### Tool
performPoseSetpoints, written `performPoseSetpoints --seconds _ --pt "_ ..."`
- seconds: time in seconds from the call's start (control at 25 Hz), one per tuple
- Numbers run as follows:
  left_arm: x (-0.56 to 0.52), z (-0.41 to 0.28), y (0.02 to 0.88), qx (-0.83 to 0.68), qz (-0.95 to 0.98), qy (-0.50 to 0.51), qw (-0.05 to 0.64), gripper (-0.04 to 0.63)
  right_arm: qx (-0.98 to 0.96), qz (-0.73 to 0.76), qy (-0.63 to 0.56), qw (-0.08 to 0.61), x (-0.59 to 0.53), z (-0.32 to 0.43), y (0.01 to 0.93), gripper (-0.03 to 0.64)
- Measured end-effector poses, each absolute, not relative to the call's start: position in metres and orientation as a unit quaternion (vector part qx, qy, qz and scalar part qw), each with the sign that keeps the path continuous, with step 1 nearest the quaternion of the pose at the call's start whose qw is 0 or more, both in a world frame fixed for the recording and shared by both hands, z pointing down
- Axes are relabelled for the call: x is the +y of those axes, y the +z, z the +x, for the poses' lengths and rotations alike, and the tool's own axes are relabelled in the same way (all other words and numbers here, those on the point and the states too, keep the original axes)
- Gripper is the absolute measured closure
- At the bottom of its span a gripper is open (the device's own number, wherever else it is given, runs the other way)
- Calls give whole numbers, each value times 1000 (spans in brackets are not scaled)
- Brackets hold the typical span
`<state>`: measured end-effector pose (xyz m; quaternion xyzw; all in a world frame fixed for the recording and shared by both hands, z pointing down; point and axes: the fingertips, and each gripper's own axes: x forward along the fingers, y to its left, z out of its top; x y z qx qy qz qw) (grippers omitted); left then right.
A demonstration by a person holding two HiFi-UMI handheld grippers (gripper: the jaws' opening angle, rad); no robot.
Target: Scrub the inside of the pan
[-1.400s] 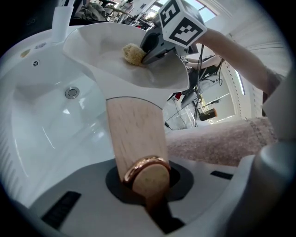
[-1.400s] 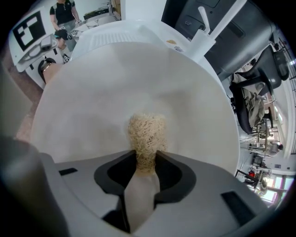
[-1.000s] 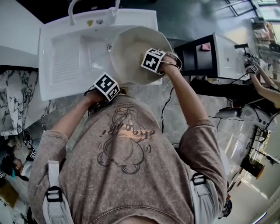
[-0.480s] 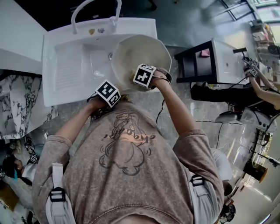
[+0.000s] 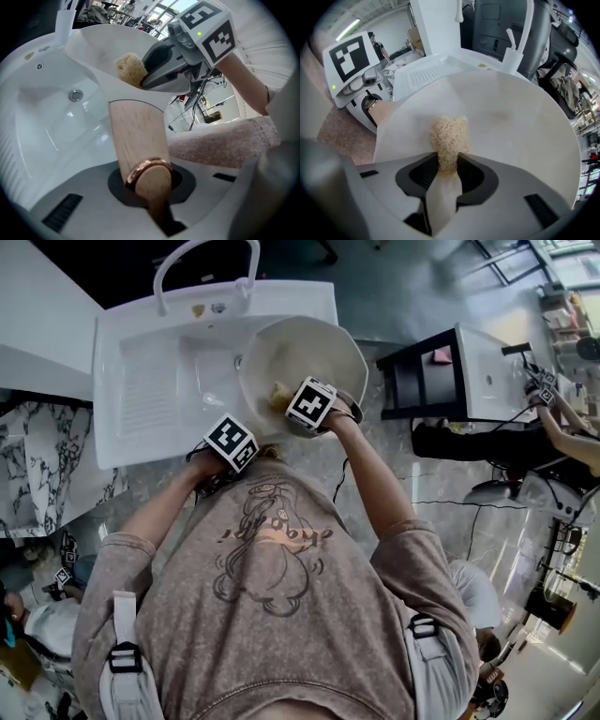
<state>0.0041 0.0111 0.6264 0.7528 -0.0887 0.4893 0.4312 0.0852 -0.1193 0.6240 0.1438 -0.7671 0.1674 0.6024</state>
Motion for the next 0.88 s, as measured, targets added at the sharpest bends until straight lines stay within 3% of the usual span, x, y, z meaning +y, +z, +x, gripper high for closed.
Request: performPoseSetpoints --seconds 0.56,0.88 --pt "7 -32 614 -174 719 477 474 563 -837 251 183 450 -155 79 552 474" --pt "8 -72 612 -238 696 466 492 563 -860 340 194 328 -167 109 506 474"
